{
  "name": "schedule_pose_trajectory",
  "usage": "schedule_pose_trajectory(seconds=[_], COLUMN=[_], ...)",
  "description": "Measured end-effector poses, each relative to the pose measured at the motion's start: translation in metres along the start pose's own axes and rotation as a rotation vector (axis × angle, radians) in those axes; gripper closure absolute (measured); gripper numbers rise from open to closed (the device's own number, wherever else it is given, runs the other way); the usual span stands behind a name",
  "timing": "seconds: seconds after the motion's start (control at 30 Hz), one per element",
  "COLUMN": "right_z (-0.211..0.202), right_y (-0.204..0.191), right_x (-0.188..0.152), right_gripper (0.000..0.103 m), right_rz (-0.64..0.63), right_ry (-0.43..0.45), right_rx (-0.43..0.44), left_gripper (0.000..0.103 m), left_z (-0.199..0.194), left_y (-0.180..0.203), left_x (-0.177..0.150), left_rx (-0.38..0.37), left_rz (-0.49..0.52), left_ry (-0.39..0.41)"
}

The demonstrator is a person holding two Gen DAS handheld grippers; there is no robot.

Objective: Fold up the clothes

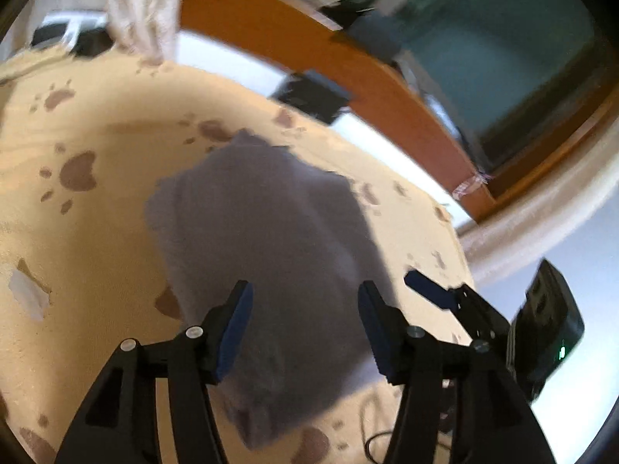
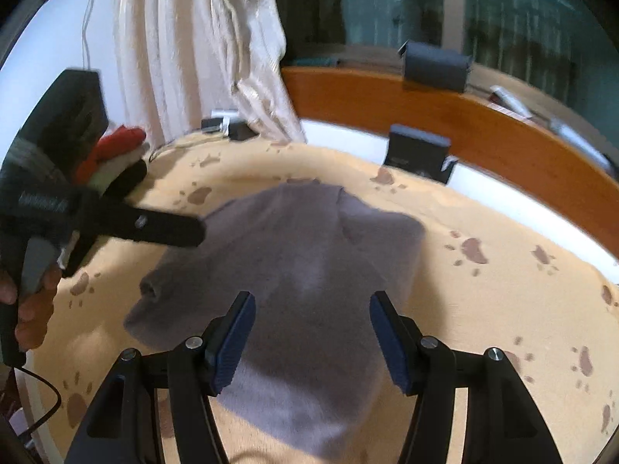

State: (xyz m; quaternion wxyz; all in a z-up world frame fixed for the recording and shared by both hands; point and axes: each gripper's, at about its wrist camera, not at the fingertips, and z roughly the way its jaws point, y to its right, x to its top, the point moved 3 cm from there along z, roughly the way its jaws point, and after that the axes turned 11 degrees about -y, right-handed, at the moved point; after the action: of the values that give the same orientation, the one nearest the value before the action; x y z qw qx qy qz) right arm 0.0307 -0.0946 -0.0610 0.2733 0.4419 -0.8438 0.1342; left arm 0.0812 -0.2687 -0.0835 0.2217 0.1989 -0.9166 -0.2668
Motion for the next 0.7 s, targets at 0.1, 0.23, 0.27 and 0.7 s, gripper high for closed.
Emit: schedule_pose_trajectory(seconds=[0.1,0.23,0.27,0.7], right_z=[0.026,0.04,0.04,0.007], right_y=[-0.004,0.002,0.001,-0.016], right_x=[-0.002,-0.007,-0.008,0.002], right_gripper=[0.04,0.04,0.04,0.038], right_rz=[-0.017,0.002,0.003,0.056], right_ry=[-0.061,-0.067,-0.067,0.046], right_rx=[0.006,0.032,0.029,0.076], left_gripper=[0.042,0.042,0.042,0.034], left_z=[0.016,0.021,0.022,-0.009], left_y=[-0.014,-0.016,-0.017,-0.042], left_x=[0.004,0.005,0.005,0.0], left_rx=[0.012,0.043,0.047,-0.085], left_rz=[-0.024,0.019,0.031,-0.058], left_ry=[-0.021,-0.001,0.005,0.01])
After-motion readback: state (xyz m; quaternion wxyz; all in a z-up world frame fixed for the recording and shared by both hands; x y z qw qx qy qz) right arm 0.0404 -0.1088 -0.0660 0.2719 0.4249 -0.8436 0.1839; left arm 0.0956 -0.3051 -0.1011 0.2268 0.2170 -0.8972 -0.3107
